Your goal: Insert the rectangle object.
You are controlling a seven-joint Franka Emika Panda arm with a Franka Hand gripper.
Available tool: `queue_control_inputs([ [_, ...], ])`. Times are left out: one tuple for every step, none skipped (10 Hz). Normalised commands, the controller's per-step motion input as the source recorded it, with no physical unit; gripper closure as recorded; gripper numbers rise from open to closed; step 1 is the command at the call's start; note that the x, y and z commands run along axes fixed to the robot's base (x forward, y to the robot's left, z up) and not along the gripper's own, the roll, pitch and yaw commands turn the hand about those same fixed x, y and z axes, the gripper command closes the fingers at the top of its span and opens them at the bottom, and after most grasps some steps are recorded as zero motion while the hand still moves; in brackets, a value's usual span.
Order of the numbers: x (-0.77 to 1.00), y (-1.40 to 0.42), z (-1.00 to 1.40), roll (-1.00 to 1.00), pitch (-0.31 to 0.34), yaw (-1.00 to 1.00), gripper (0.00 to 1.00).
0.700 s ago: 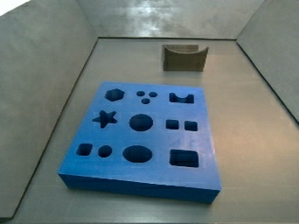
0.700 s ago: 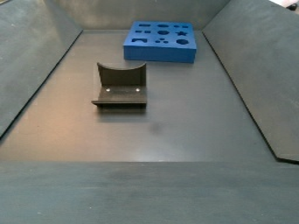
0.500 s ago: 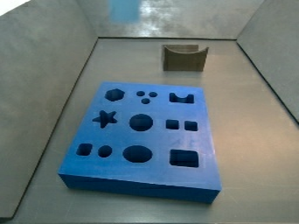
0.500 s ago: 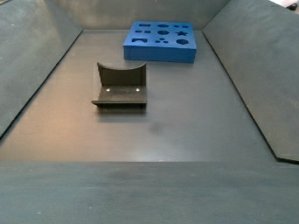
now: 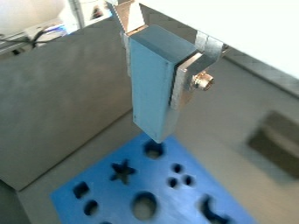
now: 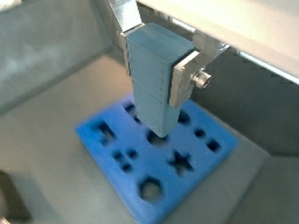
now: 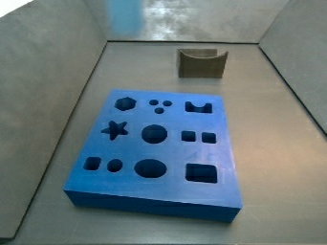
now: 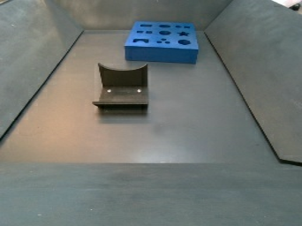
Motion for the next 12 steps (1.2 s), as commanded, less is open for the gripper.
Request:
queue_control_inputs([
  [0.62,0.01,0.56,0.01,0.287,-0.20,1.00],
  [0.41,-0.03,0.27,0.03,0.239,-0.11,1.00],
  [0.31,-0.01,0.19,0.03,0.190,-0.08,1.00],
  [0.91,-0.50,-0.78,0.03,-0.059,-0.02,1.00],
  [0.91,-0.52,-0.84,0.04,-0.073,-0.01,1.00],
  [0.91,-0.52,-0.85,0.04,-0.074,0.00,1.00],
  [0.91,-0.54,-0.81,0.07,-0.083,0.00,1.00],
  [0.85,-0.57,-0.65,0.18,-0.091,0.00,1.00],
  [0.80,-0.52,-0.47,0.25,-0.089,0.00,1.00],
  [0.79,-0.51,-0.44,0.26,-0.091,0.00,1.00],
  [0.79,-0.52,-0.43,0.27,-0.091,0.00,1.00],
  [0.74,-0.58,-0.62,0.28,-0.076,0.00,1.00],
])
